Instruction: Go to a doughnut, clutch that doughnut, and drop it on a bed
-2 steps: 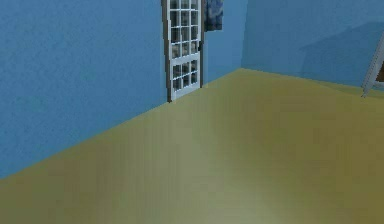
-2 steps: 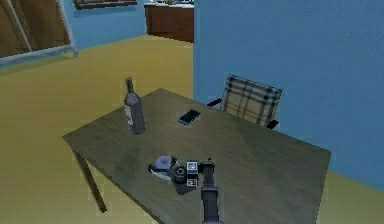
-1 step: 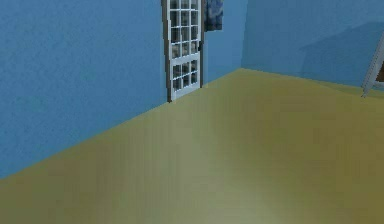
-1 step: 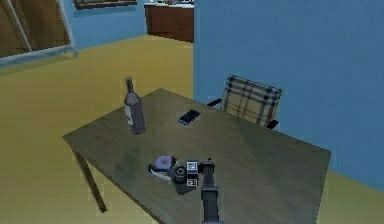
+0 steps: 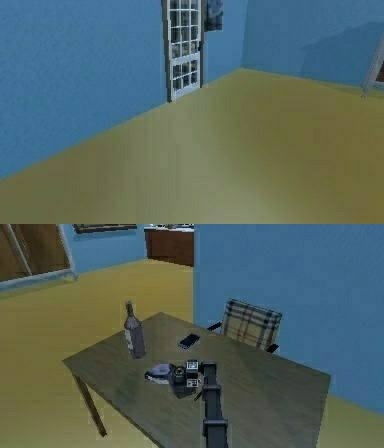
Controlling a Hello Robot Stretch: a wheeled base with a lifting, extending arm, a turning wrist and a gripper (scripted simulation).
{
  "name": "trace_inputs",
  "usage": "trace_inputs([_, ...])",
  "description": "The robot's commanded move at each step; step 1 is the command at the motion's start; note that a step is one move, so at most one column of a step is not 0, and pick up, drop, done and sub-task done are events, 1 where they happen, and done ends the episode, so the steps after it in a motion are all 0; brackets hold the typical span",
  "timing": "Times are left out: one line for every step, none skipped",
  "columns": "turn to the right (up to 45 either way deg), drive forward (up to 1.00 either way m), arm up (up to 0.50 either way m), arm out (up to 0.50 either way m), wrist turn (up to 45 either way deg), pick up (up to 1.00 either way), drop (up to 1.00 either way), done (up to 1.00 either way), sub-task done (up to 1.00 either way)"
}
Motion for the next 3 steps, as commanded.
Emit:
trace_inputs([0.0, 0.0, 0.24, 0.0, 0.0, 0.0, 0.0, 0.0, 0.0])
trace_inputs([0.0, 0.0, 0.0, 0.0, -45.0, 0.0, 0.0, 0.0, 0.0])
trace_inputs([0.0, 0.0, 0.0, 0.0, -45.0, 0.0, 0.0, 0.0, 0.0])
